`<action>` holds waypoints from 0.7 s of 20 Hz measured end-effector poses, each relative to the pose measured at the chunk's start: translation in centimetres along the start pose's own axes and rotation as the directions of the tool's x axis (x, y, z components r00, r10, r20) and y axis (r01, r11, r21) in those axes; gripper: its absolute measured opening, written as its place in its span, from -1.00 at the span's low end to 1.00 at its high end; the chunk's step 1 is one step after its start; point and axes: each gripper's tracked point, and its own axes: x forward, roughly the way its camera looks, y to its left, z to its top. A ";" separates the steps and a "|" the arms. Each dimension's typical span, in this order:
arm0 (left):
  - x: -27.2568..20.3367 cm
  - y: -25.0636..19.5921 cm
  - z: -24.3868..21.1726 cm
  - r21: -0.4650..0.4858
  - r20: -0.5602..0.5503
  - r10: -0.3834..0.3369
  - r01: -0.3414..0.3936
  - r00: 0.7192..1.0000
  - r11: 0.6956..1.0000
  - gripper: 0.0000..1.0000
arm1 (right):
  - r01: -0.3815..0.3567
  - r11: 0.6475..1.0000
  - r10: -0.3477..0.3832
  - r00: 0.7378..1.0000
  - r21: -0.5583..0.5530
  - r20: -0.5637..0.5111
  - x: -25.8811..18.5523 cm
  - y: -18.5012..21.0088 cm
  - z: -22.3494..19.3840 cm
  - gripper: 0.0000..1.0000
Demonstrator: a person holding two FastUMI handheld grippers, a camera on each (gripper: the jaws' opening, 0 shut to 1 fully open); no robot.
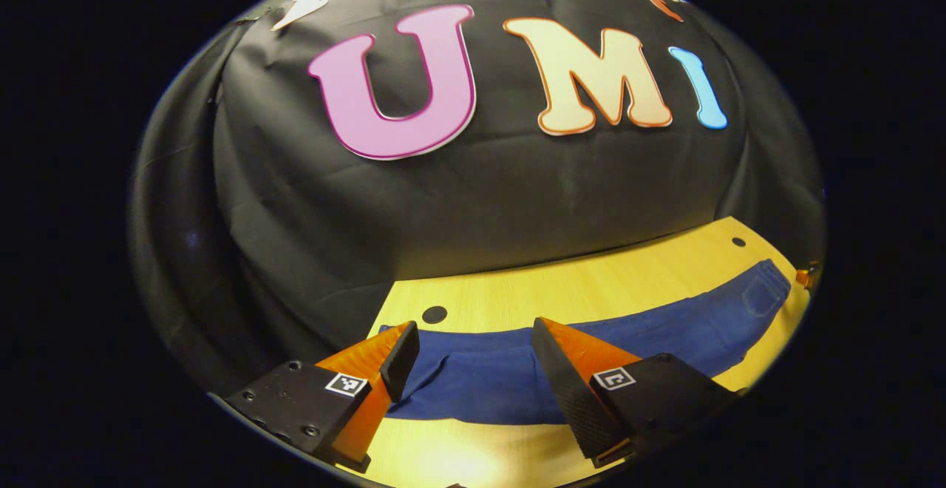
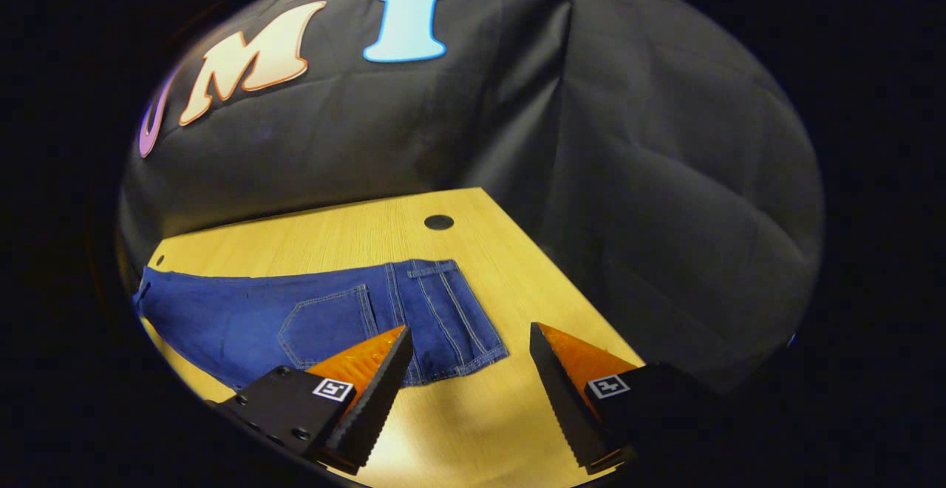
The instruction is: Grasp the waist and the cuffs of the jeans and fold them to make the two legs overlap; first hold the waist and fold one-third of the jeans toward the cuffs, then hold the cuffs and fold the remaining one-third in the same direction to finish folding.
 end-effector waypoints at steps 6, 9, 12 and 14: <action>-8.7 0.4 -0.2 -0.018 0.033 0.106 -0.106 0.994 0.994 0.89 | -0.009 0.983 0.024 0.997 0.185 -0.078 4.7 -1.4 -2.3 0.98; -11.5 0.1 -0.8 -0.031 0.029 0.142 -0.141 0.990 0.990 0.89 | -0.018 0.976 0.050 0.988 0.216 -0.147 5.7 -1.3 -4.1 0.98; -13.1 0.0 -1.2 -0.026 0.022 0.160 -0.160 0.987 0.987 0.89 | -0.036 0.981 0.064 0.988 0.190 -0.142 6.9 -0.6 -4.5 0.99; -13.3 -0.4 -1.3 -0.032 0.013 0.159 -0.158 0.987 0.987 0.89 | -0.062 0.985 0.085 0.987 0.162 -0.138 6.7 0.1 -4.7 0.84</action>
